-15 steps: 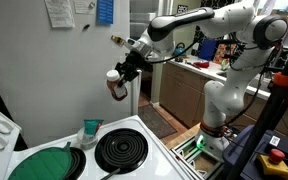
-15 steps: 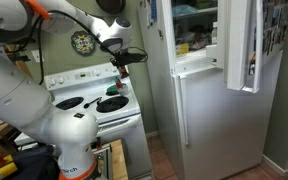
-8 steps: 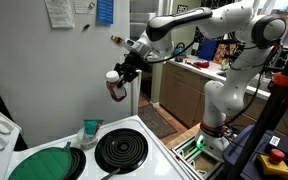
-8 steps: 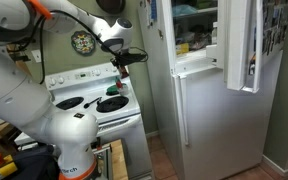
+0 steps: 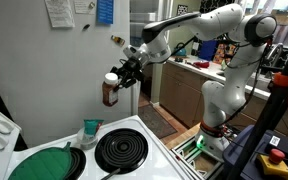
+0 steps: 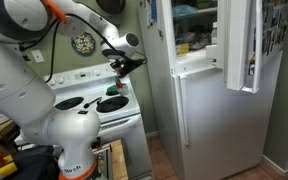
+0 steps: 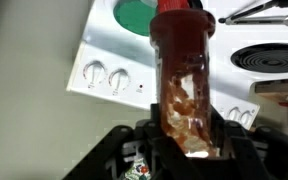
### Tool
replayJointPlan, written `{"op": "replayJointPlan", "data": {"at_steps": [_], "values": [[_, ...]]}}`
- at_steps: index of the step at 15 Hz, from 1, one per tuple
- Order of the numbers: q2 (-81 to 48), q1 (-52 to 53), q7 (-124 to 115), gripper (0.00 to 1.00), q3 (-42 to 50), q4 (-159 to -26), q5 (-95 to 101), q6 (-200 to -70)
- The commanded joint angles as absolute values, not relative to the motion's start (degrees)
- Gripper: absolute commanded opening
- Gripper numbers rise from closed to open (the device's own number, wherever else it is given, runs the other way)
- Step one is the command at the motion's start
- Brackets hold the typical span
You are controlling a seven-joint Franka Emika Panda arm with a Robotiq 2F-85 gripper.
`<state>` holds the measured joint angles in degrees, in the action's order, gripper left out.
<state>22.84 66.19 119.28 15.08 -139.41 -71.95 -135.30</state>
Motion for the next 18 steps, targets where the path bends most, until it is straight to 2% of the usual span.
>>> {"op": "replayJointPlan", "data": {"at_steps": [1, 2, 3, 7, 12, 18], "values": [[18.08, 69.67, 134.55, 0.21, 19.89, -139.24, -81.75, -129.12], [16.61, 70.22, 138.11, 0.21, 21.13, -139.32, -84.23, -126.5], [14.01, 60.41, 140.76, 0.21, 13.2, -139.21, -87.67, -121.21], [9.48, 49.6, 142.94, 0.21, 5.28, -139.92, -89.84, -109.91], [9.81, 37.88, 136.59, 0.21, -5.18, -141.39, -88.05, -106.21], [7.68, 28.98, 131.96, 0.21, -13.44, -141.27, -87.34, -102.44]]}}
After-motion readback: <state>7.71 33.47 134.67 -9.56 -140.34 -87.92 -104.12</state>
